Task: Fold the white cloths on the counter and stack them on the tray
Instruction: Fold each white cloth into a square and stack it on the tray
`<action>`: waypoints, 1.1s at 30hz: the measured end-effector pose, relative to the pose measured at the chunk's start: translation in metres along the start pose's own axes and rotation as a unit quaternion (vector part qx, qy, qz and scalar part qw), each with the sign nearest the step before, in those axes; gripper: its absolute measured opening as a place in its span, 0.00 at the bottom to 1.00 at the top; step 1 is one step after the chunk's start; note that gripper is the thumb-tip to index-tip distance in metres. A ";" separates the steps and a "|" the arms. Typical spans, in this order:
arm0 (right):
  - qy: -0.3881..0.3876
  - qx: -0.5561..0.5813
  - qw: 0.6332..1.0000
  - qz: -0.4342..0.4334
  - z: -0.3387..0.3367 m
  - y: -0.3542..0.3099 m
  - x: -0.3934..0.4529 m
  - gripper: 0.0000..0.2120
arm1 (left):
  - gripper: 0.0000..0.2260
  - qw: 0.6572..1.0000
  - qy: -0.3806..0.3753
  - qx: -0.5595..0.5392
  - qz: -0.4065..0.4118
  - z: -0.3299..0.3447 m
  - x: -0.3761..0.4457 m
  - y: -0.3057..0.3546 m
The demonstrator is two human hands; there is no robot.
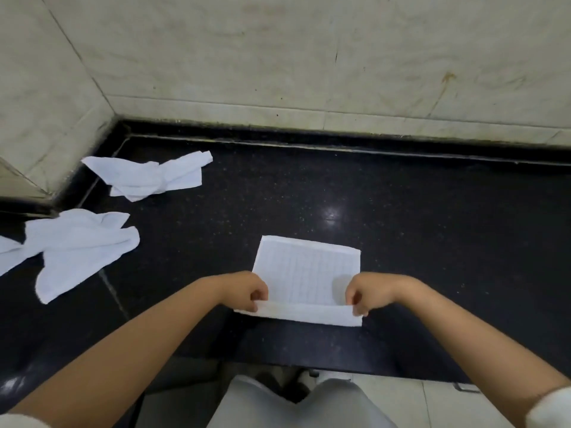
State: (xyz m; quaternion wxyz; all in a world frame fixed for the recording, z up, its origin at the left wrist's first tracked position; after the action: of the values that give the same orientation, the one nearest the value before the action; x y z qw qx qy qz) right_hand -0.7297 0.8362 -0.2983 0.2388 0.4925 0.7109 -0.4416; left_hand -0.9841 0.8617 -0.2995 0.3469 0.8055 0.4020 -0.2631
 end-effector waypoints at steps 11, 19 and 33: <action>0.360 0.141 0.909 0.155 -0.046 0.036 0.029 0.10 | 0.09 0.950 0.288 -0.080 -0.093 -0.064 0.063 -0.025; 0.402 0.163 0.872 0.227 -0.028 0.044 0.045 0.12 | 0.11 0.951 0.290 -0.077 -0.078 -0.054 0.091 -0.035; 0.380 0.072 0.892 0.232 -0.021 0.037 0.053 0.13 | 0.15 0.955 0.277 0.087 -0.067 -0.040 0.096 -0.042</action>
State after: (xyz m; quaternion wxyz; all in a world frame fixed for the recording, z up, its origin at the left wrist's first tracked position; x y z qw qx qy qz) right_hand -0.7159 0.8847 -0.3438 0.0095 0.7897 0.5790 -0.2026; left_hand -0.9620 0.9556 -0.3564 0.1325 0.8450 0.5108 -0.0863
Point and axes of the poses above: each hand's wrist, its own x-axis towards the middle knuckle, its own z-axis out of the palm, y = z × x, the point moved 2 cm from there along x, towards the middle knuckle, and after that the axes turned 2 degrees about -z, right-handed, at the moved point
